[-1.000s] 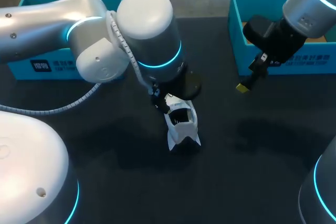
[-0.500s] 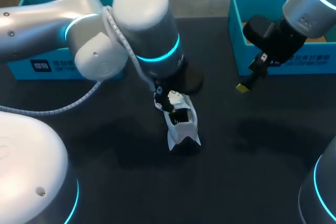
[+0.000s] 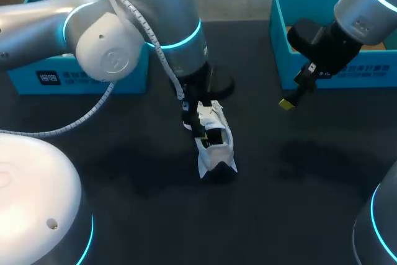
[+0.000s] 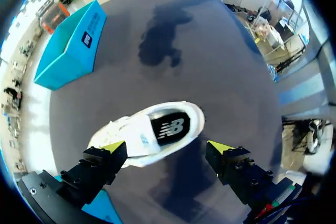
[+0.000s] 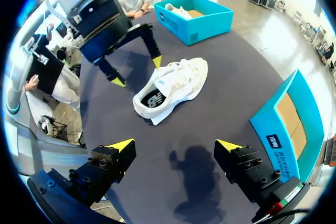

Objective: Take the shoe out of the shoebox, open the shoe tongue, remove and reinsert the insole, then place the shoe into the shoebox

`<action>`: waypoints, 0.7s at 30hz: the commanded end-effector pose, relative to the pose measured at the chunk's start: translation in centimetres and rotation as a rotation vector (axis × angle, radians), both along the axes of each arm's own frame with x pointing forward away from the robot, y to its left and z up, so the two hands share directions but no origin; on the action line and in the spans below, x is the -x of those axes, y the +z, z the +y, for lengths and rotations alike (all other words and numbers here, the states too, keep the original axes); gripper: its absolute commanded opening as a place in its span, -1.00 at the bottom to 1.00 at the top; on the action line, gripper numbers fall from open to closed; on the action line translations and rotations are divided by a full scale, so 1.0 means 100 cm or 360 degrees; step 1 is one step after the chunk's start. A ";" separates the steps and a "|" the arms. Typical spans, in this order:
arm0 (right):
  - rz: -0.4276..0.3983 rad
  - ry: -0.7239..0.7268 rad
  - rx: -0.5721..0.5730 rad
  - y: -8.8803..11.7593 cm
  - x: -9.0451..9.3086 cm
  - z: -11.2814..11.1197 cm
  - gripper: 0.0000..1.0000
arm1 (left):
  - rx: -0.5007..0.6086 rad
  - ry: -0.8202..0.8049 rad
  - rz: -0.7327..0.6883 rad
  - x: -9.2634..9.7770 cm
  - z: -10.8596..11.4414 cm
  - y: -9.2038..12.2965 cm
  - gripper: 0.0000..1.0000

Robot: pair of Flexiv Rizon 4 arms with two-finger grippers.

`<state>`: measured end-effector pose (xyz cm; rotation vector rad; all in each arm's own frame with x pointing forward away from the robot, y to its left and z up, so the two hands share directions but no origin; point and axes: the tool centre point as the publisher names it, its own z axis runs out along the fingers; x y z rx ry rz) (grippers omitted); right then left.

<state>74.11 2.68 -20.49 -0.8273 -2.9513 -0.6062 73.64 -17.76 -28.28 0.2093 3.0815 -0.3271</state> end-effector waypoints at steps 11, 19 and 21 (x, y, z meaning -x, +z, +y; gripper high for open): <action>0.0003 0.0000 0.0002 0.000 -0.001 0.000 1.00 | -0.0094 0.0278 -0.0004 0.048 -0.023 -0.016 1.00; 0.0003 0.0000 0.0002 0.000 -0.001 0.000 1.00 | -0.0054 0.0395 -0.0011 0.063 -0.026 -0.031 1.00; 0.0003 0.0000 0.0002 0.000 -0.001 0.000 1.00 | -0.0049 0.0445 -0.0047 0.064 -0.024 -0.034 1.00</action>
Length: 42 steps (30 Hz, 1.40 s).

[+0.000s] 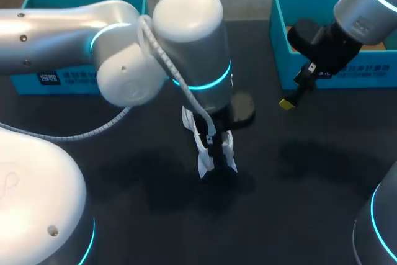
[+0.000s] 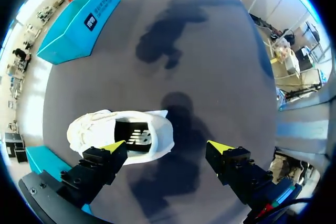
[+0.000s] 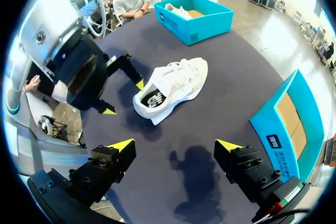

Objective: Take the shoe out of the shoebox, open the shoe tongue, remove and reinsert the insole, then place the shoe into the shoebox

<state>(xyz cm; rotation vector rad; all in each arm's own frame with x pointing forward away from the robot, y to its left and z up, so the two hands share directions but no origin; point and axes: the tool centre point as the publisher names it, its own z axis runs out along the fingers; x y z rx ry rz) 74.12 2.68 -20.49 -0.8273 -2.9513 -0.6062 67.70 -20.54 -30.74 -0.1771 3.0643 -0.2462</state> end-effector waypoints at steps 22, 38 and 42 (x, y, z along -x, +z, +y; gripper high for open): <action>0.0003 -0.0001 0.0002 0.000 -0.001 0.000 1.00 | 0.0053 0.0100 0.0045 -0.002 0.000 -0.064 1.00; 0.0003 -0.0001 0.0002 0.000 -0.001 0.000 1.00 | -0.0087 0.0011 0.0133 -0.010 -0.010 -0.077 1.00; 0.0003 -0.0001 0.0002 0.000 -0.001 0.000 1.00 | -0.0122 0.0002 0.0143 -0.010 -0.008 -0.079 1.00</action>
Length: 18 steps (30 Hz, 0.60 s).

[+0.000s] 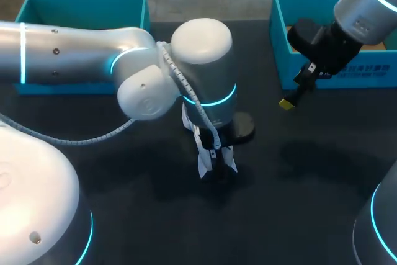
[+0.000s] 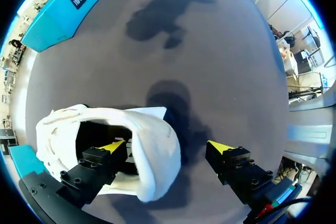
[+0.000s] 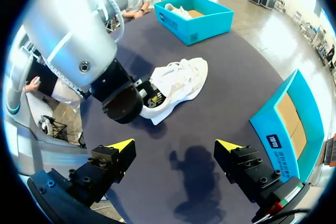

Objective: Take the shoe out of the shoebox, open the shoe tongue, remove and reinsert the insole, then place the shoe into the shoebox

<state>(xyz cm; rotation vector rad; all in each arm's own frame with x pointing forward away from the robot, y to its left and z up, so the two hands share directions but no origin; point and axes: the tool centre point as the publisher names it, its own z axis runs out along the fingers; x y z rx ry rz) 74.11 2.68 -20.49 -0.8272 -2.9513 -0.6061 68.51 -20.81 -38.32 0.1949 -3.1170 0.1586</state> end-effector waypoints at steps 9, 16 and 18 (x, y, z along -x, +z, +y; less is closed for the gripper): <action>0.0003 -0.0001 0.0002 0.000 -0.001 0.000 1.00 | -0.0051 -0.0022 0.0033 0.001 -0.002 -0.005 0.40; 0.0003 -0.0001 0.0002 0.000 -0.001 0.000 1.00 | -0.0057 -0.0037 0.0072 0.006 -0.002 -0.010 -0.51; 0.0003 -0.0001 0.0002 0.000 -0.001 0.000 1.00 | -0.0051 -0.0046 0.0082 0.008 -0.003 -0.010 -0.80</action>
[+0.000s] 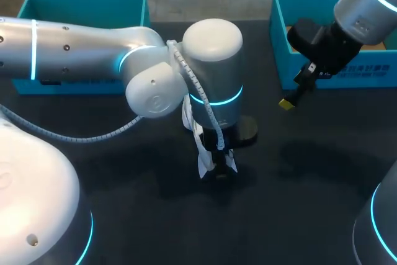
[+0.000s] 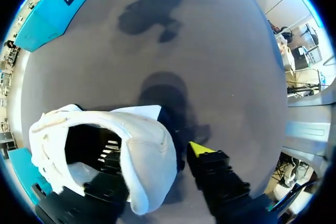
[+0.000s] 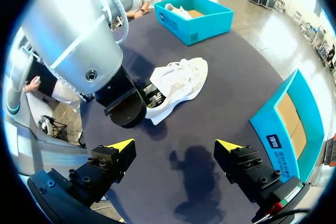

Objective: Take the shoe out of the shoebox, open the shoe tongue, remove and reinsert the insole, then place the shoe into the shoebox

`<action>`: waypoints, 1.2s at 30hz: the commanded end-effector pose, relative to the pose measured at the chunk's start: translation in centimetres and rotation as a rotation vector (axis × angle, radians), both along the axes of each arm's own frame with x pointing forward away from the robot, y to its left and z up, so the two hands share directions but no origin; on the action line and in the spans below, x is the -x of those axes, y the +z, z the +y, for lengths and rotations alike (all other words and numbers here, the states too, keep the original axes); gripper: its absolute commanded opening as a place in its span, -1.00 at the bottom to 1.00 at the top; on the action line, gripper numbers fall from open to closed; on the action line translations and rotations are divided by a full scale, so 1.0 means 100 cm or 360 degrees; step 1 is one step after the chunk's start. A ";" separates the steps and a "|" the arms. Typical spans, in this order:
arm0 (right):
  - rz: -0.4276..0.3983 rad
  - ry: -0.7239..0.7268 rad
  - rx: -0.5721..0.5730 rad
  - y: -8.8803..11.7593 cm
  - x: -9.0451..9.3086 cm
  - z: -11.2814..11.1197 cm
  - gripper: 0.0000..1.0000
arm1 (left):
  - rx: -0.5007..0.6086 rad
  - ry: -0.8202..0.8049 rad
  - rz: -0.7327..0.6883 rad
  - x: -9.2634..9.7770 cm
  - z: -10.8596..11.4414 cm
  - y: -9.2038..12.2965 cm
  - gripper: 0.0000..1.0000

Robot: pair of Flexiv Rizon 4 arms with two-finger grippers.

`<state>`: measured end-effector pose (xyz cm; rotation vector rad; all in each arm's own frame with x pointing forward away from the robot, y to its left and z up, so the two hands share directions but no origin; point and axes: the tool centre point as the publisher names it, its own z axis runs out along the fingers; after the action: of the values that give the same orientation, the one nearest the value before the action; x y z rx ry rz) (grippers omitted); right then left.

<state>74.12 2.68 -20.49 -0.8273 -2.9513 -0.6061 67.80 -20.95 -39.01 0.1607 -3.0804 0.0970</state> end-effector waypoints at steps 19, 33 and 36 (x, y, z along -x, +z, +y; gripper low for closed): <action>0.0003 -0.0001 0.0002 0.000 -0.001 0.000 1.00 | 0.0048 -0.0110 0.0239 0.013 0.009 0.028 -1.00; 0.0003 -0.0001 0.0002 0.000 -0.001 0.000 1.00 | -0.0068 -0.0202 0.0197 0.008 0.026 0.105 -1.00; 0.0003 -0.0001 0.0002 0.000 -0.001 0.000 1.00 | -0.0052 -0.0214 0.0204 0.007 0.030 0.119 -1.00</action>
<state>74.12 2.68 -20.49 -0.8272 -2.9513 -0.6061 66.83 -19.00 -29.95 -0.0352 -2.9485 0.0198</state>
